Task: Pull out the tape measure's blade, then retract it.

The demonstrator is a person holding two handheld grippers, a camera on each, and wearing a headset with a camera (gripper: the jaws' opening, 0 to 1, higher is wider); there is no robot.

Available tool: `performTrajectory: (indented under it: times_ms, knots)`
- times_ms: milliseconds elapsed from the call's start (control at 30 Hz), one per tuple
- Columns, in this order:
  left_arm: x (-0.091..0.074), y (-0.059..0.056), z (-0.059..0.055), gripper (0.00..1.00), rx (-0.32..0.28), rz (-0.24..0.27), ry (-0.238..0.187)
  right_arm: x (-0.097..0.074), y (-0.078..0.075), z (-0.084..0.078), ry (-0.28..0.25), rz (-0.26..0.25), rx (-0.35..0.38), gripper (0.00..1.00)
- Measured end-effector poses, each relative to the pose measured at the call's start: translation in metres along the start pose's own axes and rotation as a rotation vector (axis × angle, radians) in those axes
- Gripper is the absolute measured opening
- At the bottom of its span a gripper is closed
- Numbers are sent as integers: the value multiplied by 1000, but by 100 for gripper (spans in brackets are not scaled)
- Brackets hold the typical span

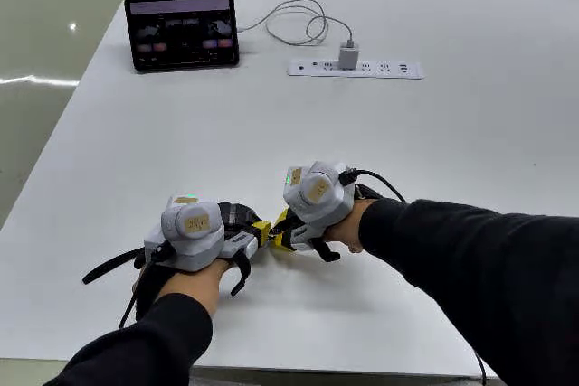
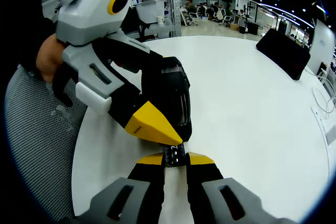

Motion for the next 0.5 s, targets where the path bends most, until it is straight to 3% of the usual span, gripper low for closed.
performTrajectory:
  times_ms: [500]
  knots:
    - [0,0,0,62,-1,-1,-2,0,2,1,-20,-23,34,12]
Point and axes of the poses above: the centre of the closed fingertips' face, and the gripper's own axes: x roughly forward along the fingers, y roughly to its left, z roughly out of its top, the point moved 9 cm from there along -x, roughly backward along the fingers, and after that the axes turned 1 degree about -z, right-handed, at the moved point
